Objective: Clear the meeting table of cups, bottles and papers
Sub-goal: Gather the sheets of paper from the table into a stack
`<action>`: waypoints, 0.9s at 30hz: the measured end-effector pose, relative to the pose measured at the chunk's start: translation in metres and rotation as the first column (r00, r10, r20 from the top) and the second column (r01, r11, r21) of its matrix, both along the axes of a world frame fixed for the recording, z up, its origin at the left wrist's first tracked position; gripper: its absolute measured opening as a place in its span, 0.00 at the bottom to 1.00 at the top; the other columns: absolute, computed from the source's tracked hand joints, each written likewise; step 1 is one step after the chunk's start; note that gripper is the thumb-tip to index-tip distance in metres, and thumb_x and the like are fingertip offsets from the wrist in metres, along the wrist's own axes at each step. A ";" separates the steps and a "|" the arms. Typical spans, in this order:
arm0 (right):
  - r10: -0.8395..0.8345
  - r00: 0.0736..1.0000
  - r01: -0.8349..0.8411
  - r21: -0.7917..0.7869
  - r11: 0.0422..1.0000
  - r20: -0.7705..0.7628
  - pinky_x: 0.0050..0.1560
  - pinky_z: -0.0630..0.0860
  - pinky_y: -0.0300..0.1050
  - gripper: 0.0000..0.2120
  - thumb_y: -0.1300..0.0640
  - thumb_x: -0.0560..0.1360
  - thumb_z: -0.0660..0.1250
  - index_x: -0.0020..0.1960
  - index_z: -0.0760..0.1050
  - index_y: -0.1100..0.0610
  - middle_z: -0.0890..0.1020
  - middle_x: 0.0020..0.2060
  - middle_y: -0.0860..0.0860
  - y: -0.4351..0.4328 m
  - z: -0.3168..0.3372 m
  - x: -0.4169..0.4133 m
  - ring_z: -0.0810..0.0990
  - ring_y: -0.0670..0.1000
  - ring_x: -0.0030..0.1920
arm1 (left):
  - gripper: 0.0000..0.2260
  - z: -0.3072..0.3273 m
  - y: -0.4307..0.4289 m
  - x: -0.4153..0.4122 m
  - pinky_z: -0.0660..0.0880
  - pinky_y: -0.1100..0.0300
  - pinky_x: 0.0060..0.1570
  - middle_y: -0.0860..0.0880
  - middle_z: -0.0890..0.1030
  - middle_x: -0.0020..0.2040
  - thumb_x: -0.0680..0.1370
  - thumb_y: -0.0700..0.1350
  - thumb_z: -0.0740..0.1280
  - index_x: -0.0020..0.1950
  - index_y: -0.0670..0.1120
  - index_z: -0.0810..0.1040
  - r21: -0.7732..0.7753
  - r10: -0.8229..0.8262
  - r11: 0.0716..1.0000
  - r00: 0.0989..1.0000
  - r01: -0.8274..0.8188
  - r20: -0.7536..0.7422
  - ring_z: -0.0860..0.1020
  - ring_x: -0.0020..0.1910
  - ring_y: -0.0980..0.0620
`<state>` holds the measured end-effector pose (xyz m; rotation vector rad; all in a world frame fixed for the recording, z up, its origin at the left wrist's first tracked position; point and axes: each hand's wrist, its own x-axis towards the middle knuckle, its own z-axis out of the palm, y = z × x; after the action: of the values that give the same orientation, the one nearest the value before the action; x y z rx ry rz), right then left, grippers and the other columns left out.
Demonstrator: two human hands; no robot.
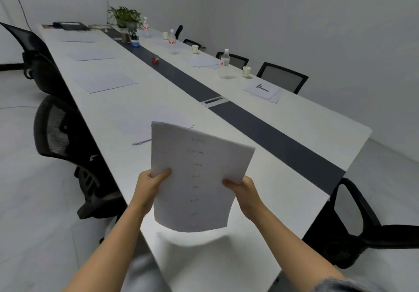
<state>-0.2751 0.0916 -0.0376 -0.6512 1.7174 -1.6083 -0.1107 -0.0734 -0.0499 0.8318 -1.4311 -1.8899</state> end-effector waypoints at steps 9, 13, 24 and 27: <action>-0.041 0.999 0.036 0.212 0.977 0.018 0.41 0.78 0.38 0.10 0.66 0.76 0.59 0.53 0.75 0.58 0.81 0.47 0.53 -0.151 -0.040 0.085 0.80 0.50 0.44 | 0.03 0.023 -0.160 0.065 0.76 0.56 0.39 0.49 0.81 0.43 0.77 0.43 0.66 0.48 0.44 0.78 -0.034 0.066 0.997 0.991 -0.062 0.116 0.80 0.39 0.49; -0.212 0.977 0.200 0.247 0.948 0.025 0.40 0.74 0.43 0.10 0.66 0.75 0.59 0.53 0.73 0.57 0.79 0.43 0.50 -0.198 -0.040 0.100 0.77 0.51 0.42 | 0.12 0.015 -0.215 0.071 0.71 0.58 0.38 0.46 0.79 0.46 0.77 0.42 0.64 0.60 0.43 0.74 -0.080 0.017 0.997 0.975 0.001 0.223 0.76 0.37 0.51; -0.864 0.487 0.769 0.405 0.495 0.130 0.45 0.68 0.47 0.14 0.68 0.73 0.58 0.56 0.73 0.68 0.74 0.45 0.58 -0.269 -0.093 0.007 0.73 0.56 0.44 | 0.11 -0.031 -0.331 0.034 0.69 0.61 0.38 0.46 0.78 0.48 0.77 0.43 0.62 0.59 0.45 0.74 -0.122 -0.176 0.952 0.827 0.281 0.534 0.76 0.40 0.52; -0.854 0.498 0.751 0.417 0.512 0.151 0.46 0.70 0.47 0.14 0.67 0.73 0.58 0.57 0.73 0.69 0.76 0.47 0.58 -0.322 -0.102 -0.008 0.74 0.57 0.45 | 0.10 -0.037 -0.378 0.021 0.69 0.62 0.38 0.45 0.77 0.50 0.77 0.42 0.62 0.57 0.45 0.74 -0.139 -0.164 0.938 0.758 0.318 0.631 0.75 0.40 0.52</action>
<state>-0.2833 -0.2304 -0.1394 0.7321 2.0527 -1.8158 -0.0901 -0.4517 -0.0865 1.2622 -2.2124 -1.6336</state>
